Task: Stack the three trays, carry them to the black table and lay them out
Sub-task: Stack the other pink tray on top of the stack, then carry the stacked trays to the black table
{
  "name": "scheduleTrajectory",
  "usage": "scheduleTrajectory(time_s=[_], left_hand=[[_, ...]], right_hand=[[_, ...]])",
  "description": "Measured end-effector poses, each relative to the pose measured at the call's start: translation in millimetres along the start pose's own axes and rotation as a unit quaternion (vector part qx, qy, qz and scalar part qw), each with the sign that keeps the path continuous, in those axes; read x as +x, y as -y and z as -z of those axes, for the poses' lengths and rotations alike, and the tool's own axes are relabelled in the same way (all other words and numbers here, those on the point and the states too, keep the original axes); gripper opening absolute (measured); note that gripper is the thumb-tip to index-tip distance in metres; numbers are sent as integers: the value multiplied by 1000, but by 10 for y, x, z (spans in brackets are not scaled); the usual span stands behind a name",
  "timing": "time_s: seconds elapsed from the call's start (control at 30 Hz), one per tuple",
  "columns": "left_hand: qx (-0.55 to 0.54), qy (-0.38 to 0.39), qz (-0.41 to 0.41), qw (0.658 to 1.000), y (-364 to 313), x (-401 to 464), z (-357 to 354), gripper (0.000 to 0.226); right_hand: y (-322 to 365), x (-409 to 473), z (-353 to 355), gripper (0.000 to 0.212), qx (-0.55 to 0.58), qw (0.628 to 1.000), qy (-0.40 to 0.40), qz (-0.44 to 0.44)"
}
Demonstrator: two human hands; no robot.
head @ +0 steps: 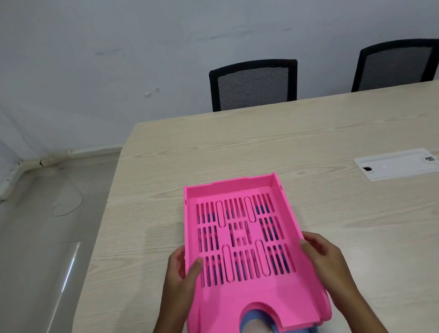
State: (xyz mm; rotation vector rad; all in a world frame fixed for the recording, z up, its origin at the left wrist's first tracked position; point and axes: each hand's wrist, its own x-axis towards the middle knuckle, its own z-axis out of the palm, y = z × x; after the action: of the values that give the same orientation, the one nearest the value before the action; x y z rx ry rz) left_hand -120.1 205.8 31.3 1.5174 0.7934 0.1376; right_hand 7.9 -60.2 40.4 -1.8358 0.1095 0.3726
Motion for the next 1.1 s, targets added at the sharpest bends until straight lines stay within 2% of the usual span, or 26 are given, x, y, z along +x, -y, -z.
scheduleTrajectory(time_s=[0.03, 0.1, 0.2, 0.27, 0.43, 0.53, 0.67, 0.83, 1.0, 1.1], left_hand=[[-28, 2, 28, 999, 45, 80, 16, 94], [-79, 25, 81, 993, 76, 170, 15, 99], [-116, 93, 124, 981, 81, 168, -6, 87], [-123, 116, 129, 977, 107, 154, -4, 80], [-174, 109, 123, 971, 121, 113, -26, 52], [-199, 82, 123, 969, 156, -4, 35, 43], [-226, 33, 116, 967, 290, -157, 268, 51], [-262, -39, 101, 959, 376, -504, 562, 45], [-327, -140, 86, 931, 568, -1065, 896, 42], [-363, -209, 76, 905, 710, -1443, 1105, 42]], right_hand=[[-22, 36, -2, 19, 13, 1000, 16, -12], [-113, 111, -16, 37, 67, 993, 77, -64], [-287, 182, -45, 61, 133, 967, 160, -146], [-341, 190, -61, 65, 156, 960, 172, -156], [-415, 239, -92, 81, 140, 965, 171, -138], [-433, 233, -158, 84, 127, 966, 181, -133], [-388, 241, -358, 93, 104, 961, 225, -126], [-238, 208, -722, 75, 107, 939, 310, -109], [-82, 58, -1202, 85, 82, 893, 430, -107], [4, -145, -1562, 69, 56, 859, 500, -98]])
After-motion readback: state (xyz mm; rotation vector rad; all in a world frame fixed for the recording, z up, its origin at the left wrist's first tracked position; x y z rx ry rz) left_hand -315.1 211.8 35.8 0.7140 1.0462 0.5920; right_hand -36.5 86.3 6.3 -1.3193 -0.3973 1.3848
